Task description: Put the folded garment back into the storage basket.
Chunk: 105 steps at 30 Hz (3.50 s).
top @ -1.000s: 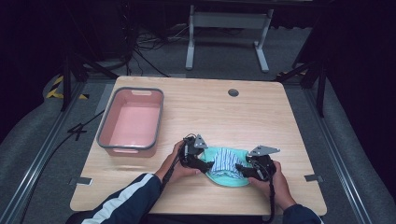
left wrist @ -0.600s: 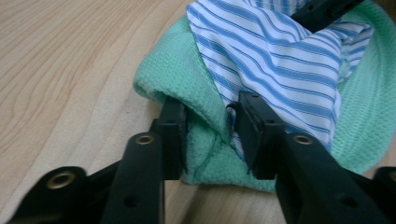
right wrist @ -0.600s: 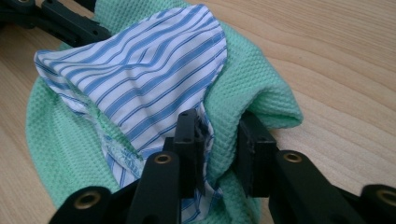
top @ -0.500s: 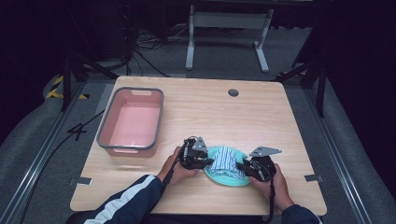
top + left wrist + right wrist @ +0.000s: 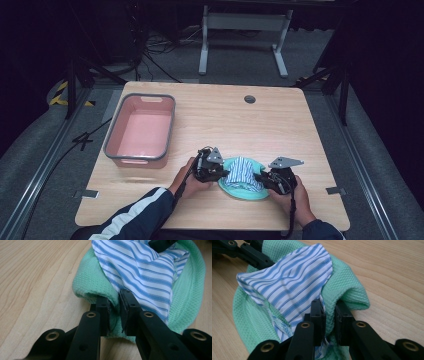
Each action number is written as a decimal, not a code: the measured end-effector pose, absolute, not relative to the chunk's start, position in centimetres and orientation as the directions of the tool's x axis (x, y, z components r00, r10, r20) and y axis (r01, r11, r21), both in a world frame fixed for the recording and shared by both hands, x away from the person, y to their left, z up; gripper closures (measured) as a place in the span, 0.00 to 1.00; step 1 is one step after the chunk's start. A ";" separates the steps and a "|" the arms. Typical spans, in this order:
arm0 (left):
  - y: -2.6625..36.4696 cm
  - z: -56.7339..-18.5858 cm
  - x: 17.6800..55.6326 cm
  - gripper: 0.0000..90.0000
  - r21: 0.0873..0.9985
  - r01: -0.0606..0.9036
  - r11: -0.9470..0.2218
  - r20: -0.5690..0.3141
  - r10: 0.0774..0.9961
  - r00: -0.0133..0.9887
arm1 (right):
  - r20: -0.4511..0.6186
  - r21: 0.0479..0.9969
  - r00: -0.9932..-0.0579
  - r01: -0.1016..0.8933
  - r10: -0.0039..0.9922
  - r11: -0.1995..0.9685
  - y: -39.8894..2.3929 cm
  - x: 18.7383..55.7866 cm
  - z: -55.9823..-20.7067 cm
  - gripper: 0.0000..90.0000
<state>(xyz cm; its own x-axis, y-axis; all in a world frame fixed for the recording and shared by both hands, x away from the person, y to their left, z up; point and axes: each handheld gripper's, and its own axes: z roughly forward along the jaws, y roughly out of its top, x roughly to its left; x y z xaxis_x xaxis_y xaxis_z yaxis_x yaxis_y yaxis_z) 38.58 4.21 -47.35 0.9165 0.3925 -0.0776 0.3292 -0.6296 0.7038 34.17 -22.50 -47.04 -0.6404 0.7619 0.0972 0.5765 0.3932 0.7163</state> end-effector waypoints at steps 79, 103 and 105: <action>27.6 -34.3 38.8 0.88 0.838 0.381 -0.391 0.070 0.769 0.635 | 0.036 0.808 -0.817 0.363 0.576 0.464 0.7 43.0 -33.5 0.88; 32.6 -36.2 39.8 0.88 0.824 0.463 -0.327 0.053 0.858 0.511 | 0.053 0.770 -0.830 0.388 0.556 0.506 8.7 46.2 -36.1 0.88; 32.6 -36.6 39.9 0.88 0.810 0.476 -0.342 0.068 0.861 0.504 | 0.073 0.759 -0.827 0.409 0.558 0.507 9.0 46.5 -36.7 0.88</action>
